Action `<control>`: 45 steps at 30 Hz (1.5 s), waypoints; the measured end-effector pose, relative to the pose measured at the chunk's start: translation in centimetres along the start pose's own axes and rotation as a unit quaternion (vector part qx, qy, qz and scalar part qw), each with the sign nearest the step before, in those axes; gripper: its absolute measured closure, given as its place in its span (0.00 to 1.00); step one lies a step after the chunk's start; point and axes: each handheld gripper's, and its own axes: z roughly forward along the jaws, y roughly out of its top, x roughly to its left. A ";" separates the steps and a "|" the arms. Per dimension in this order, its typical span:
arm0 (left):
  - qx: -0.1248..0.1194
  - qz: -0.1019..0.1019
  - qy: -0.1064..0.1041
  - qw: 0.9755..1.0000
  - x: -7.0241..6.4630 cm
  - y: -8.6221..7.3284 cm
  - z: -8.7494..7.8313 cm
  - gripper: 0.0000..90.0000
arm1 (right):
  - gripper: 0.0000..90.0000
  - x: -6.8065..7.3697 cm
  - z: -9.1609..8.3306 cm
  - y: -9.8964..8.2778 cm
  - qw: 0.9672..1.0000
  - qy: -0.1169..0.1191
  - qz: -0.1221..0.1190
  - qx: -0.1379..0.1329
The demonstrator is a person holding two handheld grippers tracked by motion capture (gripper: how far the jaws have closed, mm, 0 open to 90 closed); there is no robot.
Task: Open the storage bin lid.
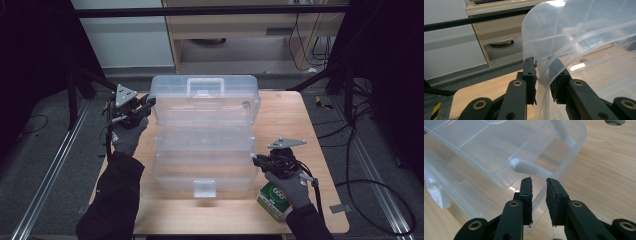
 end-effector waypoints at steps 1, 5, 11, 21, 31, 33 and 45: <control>0.000 0.000 0.001 1.000 0.0 0.1 0.1 0.84 | 0.83 0.0 0.0 0.0 1.000 0.000 0.000 0.000; 0.003 0.000 0.004 1.000 0.1 0.3 0.4 0.84 | 0.83 0.1 0.0 0.0 1.000 -0.003 -0.001 0.001; 0.008 -0.001 0.007 1.000 0.2 0.6 0.9 0.85 | 0.83 0.1 0.1 0.0 1.000 -0.006 -0.004 0.001; 0.011 -0.004 0.009 1.000 0.5 1.0 1.9 0.85 | 0.83 0.3 0.1 0.0 1.000 -0.010 -0.004 0.000; 0.011 -0.010 0.012 1.000 0.8 1.2 2.8 0.85 | 0.83 0.3 0.1 0.0 1.000 -0.010 -0.004 0.000; 0.010 -0.011 0.012 1.000 0.8 1.2 3.0 0.85 | 0.83 0.3 0.1 0.0 1.000 -0.011 -0.004 0.000; 0.013 -0.016 0.014 1.000 1.2 1.4 4.1 0.86 | 0.82 0.2 0.2 0.0 1.000 -0.009 -0.003 0.000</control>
